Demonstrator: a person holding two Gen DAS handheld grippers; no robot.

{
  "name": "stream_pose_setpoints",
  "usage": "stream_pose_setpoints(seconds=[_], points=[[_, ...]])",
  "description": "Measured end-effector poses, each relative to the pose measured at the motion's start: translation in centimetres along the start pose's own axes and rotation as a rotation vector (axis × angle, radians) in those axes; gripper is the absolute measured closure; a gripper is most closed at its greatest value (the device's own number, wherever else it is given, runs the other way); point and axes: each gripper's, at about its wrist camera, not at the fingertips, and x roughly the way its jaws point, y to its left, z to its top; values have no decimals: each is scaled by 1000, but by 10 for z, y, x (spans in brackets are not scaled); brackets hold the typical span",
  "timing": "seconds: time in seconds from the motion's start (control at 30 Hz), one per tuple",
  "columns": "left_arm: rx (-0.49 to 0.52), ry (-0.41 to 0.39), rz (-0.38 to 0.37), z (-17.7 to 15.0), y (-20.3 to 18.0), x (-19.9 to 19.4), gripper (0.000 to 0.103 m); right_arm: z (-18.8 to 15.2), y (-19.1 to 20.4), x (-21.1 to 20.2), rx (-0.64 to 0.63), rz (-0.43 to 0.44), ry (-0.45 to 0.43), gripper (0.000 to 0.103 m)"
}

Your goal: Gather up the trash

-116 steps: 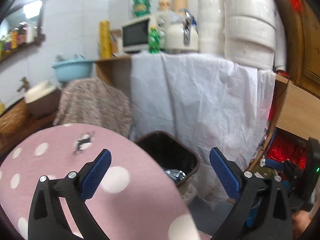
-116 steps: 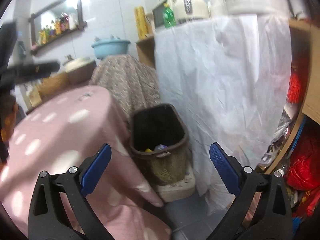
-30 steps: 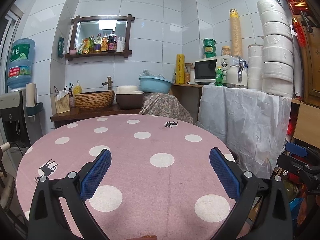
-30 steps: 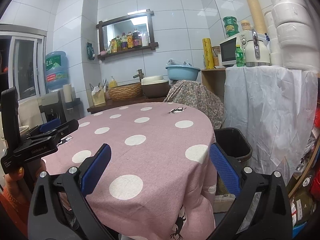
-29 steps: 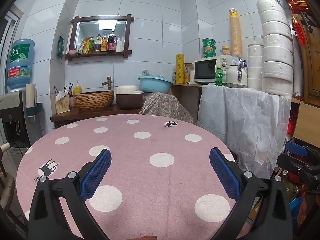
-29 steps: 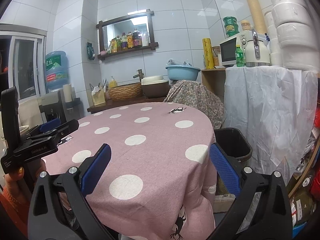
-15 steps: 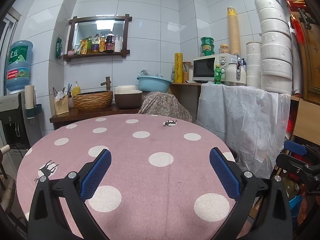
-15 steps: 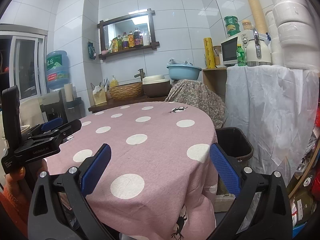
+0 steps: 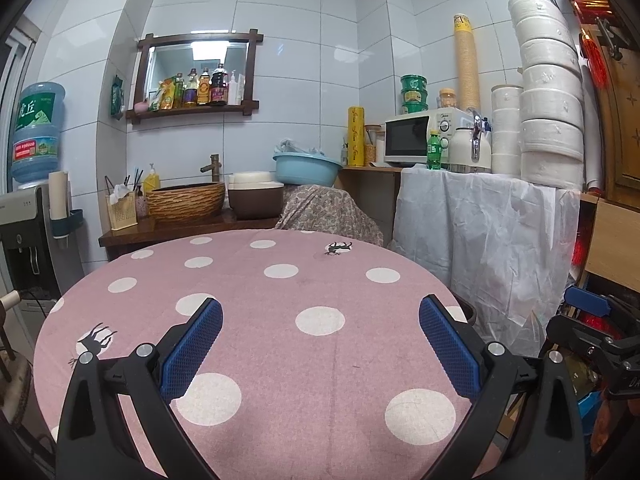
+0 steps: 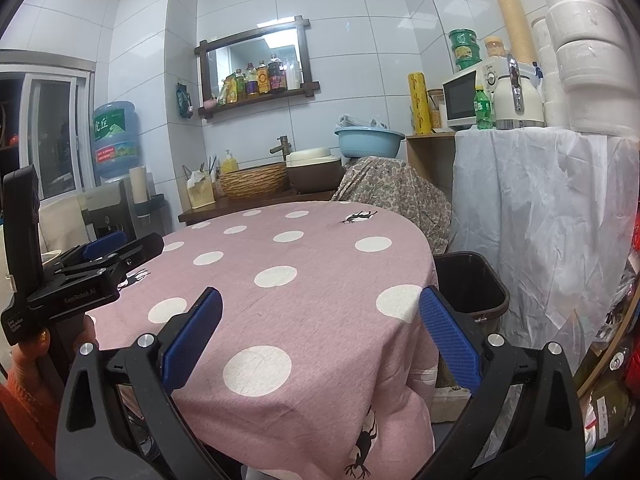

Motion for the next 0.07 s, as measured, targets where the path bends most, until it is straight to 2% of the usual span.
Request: stream_pose_setpoints(seconds=[0.07], points=[[2,6,-7,0,-1,1,5,0,0,0,-1,-3,-3,6]])
